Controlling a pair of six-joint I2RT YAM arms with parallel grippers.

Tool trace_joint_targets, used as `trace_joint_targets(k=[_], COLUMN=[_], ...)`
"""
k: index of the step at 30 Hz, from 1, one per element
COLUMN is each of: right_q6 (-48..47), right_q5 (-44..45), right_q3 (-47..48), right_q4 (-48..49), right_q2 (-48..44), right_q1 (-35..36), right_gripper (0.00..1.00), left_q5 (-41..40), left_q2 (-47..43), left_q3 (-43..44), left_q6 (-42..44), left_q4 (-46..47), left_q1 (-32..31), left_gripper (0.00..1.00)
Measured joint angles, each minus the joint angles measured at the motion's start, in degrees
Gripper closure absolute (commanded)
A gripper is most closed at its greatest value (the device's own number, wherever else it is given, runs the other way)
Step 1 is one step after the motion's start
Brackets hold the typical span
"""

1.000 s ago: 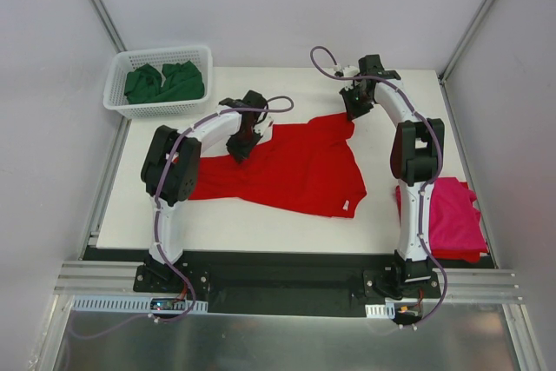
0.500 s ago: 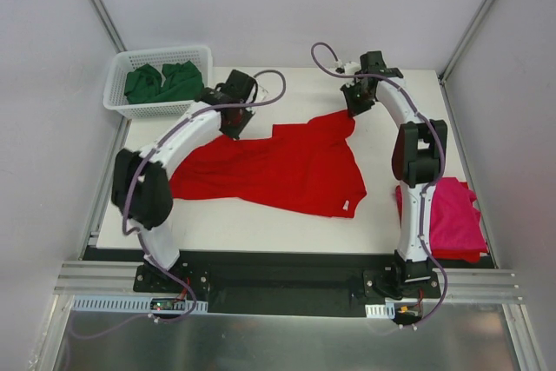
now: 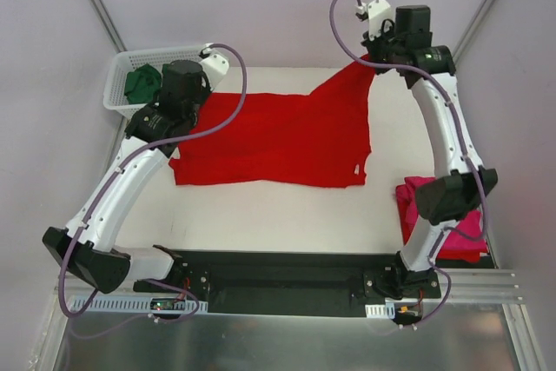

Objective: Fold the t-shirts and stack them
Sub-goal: Flatten out the tshirt

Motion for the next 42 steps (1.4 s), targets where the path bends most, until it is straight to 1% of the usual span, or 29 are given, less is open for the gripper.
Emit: trace_joint_targets(k=[8, 12, 17, 22, 27, 31, 35, 39, 42], right_q6=[-5.57, -8.66, -11.61, -14.23, -15.76, -17.29, -19.26, -21.00, -21.94], right_q5=[5.92, 8.83, 10.23, 10.71, 10.54, 10.01, 9.07, 7.54, 5.84], right_q3=[-0.59, -4.37, -9.60, -14.78, -13.40, -10.86, -8.09, -4.20, -3.45], right_q4=[0.15, 0.02, -0.07, -1.73, -4.66, -4.26, -1.25, 3.06, 6.95], right_q2=[-17.42, -26.99, -38.01, -46.10, -49.11, -52.15, -56.11, -58.66, -60.33], right_q1=[2.19, 3.50, 3.93, 4.02, 4.13, 4.15, 4.15, 4.13, 3.61], right_gripper=[0.99, 0.99, 0.99, 0.99, 0.99, 0.99, 0.99, 0.99, 0.99], left_q5=[-3.21, -3.63, -2.49, 1.31, 5.49, 9.75, 16.61, 23.43, 28.28], left_q2=[-5.68, -11.65, -19.17, -24.81, -27.63, -29.51, -33.20, -36.09, -38.01], left_q3=[-3.13, -2.84, 0.50, 4.33, 7.48, 11.10, 14.03, 18.47, 21.35], left_q6=[5.90, 9.14, 12.46, 14.60, 14.91, 14.91, 14.99, 15.02, 14.99], left_q4=[1.79, 2.86, 3.37, 3.69, 2.10, -0.59, -2.29, -3.26, -3.13], left_q1=[2.25, 2.67, 2.91, 2.91, 2.89, 2.89, 2.93, 4.46, 5.60], left_gripper=[1.00, 1.00, 1.00, 1.00, 1.00, 1.00, 1.00, 1.00, 1.00])
